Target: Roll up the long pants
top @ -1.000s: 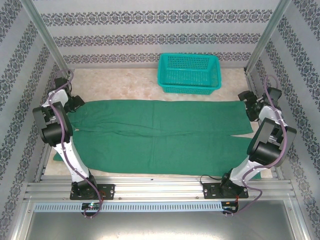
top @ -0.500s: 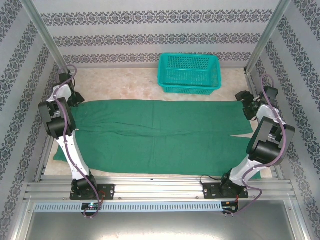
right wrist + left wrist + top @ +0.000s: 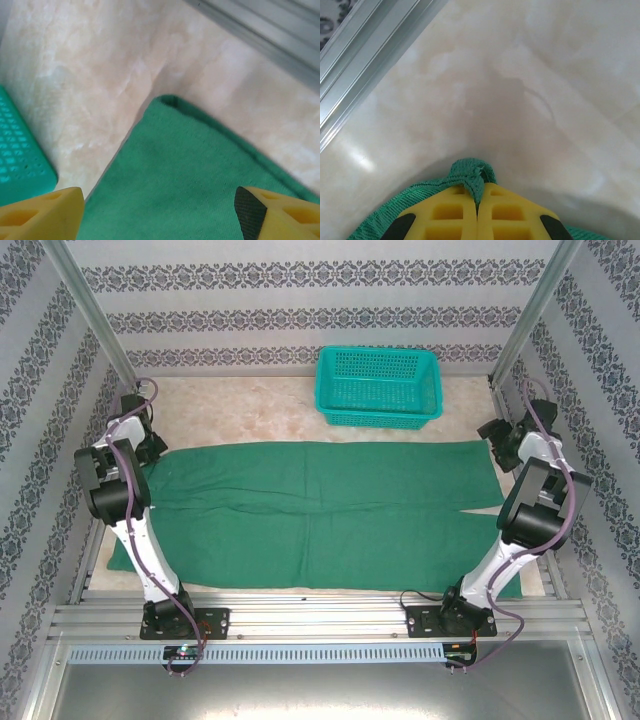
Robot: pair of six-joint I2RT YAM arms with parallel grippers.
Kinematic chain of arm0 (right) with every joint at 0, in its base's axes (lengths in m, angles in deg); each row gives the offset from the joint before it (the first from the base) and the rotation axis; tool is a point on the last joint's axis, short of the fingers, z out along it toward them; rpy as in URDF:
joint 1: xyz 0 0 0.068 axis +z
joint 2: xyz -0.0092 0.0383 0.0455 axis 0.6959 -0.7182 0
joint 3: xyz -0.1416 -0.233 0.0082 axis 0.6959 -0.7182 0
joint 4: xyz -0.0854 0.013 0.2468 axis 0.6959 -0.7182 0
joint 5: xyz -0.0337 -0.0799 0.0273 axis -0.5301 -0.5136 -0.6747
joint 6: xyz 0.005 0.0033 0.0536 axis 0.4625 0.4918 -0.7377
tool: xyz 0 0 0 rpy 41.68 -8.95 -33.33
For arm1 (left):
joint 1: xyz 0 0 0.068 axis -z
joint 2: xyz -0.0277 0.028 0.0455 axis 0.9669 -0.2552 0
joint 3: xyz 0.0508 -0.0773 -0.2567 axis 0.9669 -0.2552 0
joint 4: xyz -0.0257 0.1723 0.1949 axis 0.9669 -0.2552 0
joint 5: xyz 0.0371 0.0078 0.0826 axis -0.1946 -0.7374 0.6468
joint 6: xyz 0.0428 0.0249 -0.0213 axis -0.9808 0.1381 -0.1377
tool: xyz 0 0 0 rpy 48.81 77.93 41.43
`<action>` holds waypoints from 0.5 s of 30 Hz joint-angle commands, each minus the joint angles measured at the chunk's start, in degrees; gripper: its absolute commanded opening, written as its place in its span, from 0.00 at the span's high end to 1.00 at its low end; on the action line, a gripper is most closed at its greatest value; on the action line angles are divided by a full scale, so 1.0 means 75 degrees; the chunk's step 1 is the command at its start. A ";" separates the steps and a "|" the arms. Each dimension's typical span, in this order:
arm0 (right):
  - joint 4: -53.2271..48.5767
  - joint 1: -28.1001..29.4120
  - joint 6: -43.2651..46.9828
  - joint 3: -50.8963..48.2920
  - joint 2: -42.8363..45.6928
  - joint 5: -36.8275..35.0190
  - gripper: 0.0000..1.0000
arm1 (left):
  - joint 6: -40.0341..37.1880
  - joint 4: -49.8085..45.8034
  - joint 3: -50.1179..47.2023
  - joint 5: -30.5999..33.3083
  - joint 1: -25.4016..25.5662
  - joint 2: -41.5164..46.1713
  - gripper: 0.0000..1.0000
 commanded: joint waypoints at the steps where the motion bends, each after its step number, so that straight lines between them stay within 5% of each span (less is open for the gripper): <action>1: -0.0872 -0.0003 0.0346 0.0638 -0.0560 -0.0662 0.19 | -0.0205 -0.0316 -0.0211 0.0228 0.0028 0.0229 1.00; 15: -0.2713 0.0346 0.0917 0.4107 -0.2844 -0.1046 0.26 | -0.0171 -0.0225 0.0022 -0.0219 0.0034 -0.0133 1.00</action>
